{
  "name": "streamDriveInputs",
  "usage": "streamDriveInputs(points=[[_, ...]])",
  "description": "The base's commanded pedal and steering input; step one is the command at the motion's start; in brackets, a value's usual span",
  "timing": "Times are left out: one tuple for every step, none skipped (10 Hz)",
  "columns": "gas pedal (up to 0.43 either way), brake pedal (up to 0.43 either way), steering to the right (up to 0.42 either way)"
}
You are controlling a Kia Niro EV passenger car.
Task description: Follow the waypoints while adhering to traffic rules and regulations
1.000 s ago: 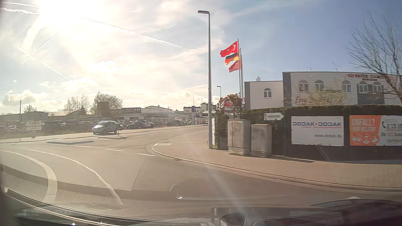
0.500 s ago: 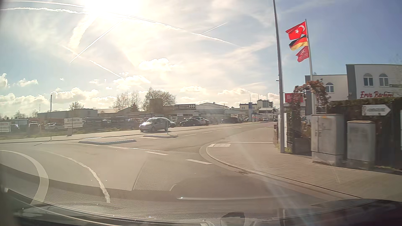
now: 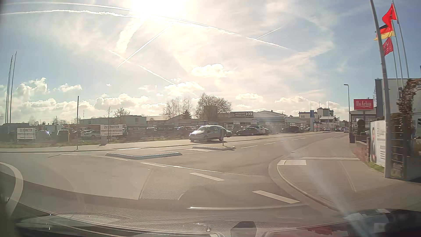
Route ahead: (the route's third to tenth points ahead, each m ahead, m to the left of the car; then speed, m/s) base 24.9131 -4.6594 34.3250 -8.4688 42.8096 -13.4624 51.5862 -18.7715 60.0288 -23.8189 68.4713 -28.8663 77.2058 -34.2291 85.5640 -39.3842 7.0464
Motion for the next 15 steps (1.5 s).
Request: streamDriveInputs(points=[[0.157,0.000,-0.084],[0.169,0.000,-0.053],[0.189,0.000,-0.032],[0.189,0.000,-0.001],[0.197,0.000,0.020],[0.197,0.000,0.048],[0.209,0.000,0.070],[0.220,0.000,0.085],[0.220,0.000,0.106],[0.220,0.000,0.125],[0.220,0.000,0.137],[0.220,0.000,0.149],[0.228,0.000,0.151],[0.228,0.000,0.152],[0.228,0.000,0.154]])
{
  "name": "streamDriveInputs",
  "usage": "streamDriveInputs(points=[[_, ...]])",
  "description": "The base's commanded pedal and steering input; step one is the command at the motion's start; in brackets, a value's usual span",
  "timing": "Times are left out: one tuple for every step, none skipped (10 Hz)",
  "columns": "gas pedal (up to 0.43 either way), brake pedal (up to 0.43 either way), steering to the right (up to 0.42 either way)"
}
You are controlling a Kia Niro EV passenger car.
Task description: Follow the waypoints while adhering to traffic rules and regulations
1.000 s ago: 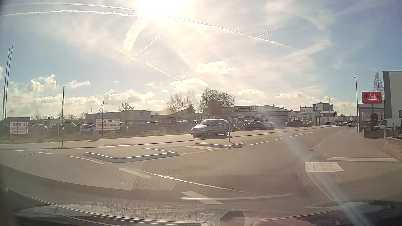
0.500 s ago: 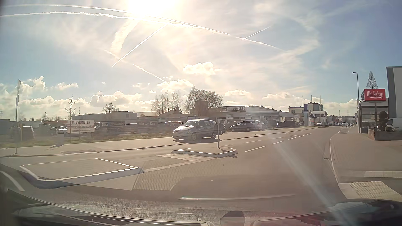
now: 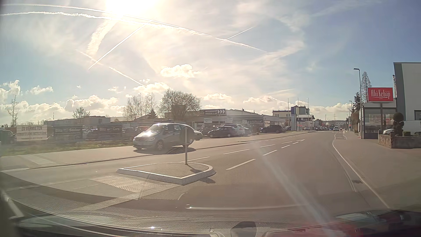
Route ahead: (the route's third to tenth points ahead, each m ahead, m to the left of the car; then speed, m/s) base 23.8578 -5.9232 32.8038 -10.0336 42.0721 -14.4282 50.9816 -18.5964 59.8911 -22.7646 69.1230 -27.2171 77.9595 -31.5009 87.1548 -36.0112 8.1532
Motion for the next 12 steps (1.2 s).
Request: streamDriveInputs(points=[[0.248,0.000,0.158],[0.248,0.000,0.162],[0.248,0.000,0.161],[0.248,0.000,0.158],[0.248,0.000,0.151],[0.248,0.000,0.143],[0.248,0.000,0.136],[0.248,0.000,0.128],[0.260,0.000,0.122],[0.280,0.000,0.115],[0.280,0.000,0.110],[0.280,0.000,0.099]])
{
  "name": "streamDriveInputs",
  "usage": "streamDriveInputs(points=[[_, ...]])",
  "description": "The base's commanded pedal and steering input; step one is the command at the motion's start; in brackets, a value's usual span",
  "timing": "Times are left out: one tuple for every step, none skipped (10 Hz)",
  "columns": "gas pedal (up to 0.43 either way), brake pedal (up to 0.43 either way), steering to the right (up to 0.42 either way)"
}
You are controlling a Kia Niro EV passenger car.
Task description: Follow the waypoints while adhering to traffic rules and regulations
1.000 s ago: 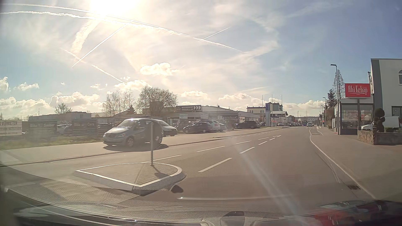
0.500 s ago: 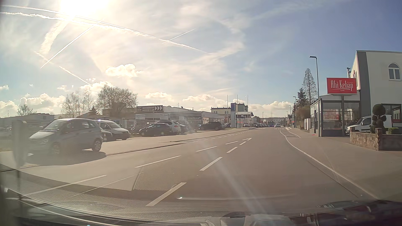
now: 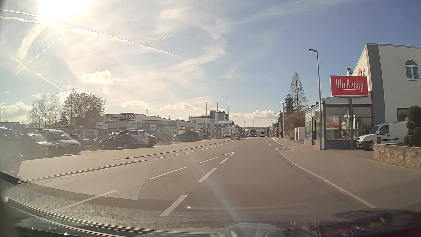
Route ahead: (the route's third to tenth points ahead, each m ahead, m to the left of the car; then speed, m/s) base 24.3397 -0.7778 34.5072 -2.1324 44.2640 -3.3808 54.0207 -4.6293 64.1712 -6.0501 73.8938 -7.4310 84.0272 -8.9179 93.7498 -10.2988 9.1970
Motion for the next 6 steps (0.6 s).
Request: streamDriveInputs(points=[[0.280,0.000,0.094],[0.280,0.000,0.085],[0.280,0.000,0.081],[0.280,0.000,0.078],[0.280,0.000,0.068],[0.280,0.000,0.050]])
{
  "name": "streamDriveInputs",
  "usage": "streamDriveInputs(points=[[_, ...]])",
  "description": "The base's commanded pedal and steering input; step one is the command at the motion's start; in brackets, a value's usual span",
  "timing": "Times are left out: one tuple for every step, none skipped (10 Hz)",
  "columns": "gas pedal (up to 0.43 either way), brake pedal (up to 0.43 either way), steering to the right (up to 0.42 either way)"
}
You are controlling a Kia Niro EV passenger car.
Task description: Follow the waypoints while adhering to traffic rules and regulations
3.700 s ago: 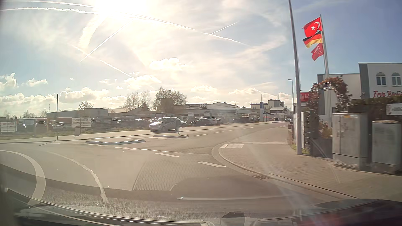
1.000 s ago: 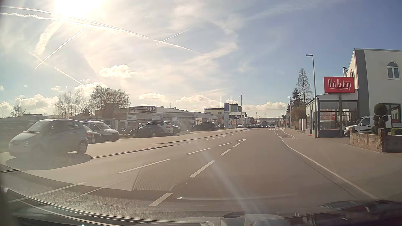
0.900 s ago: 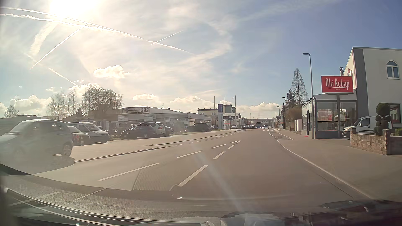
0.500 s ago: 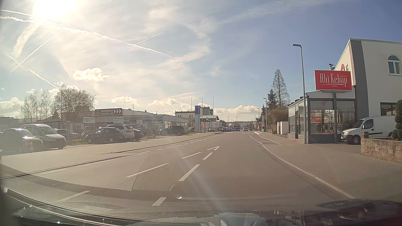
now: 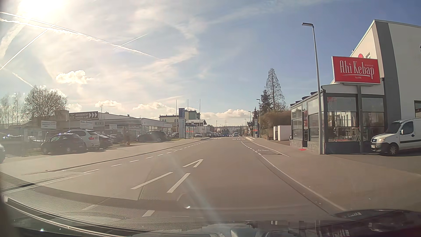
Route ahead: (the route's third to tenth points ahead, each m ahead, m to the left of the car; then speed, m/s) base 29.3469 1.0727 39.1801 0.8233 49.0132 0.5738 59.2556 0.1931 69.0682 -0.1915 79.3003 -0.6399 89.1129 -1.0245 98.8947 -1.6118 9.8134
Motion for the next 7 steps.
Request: streamDriveInputs(points=[[0.280,0.000,0.029],[0.280,0.000,0.018],[0.280,0.000,0.012],[0.280,0.000,0.010],[0.280,0.000,0.009],[0.280,0.000,0.006],[0.280,0.000,0.005]])
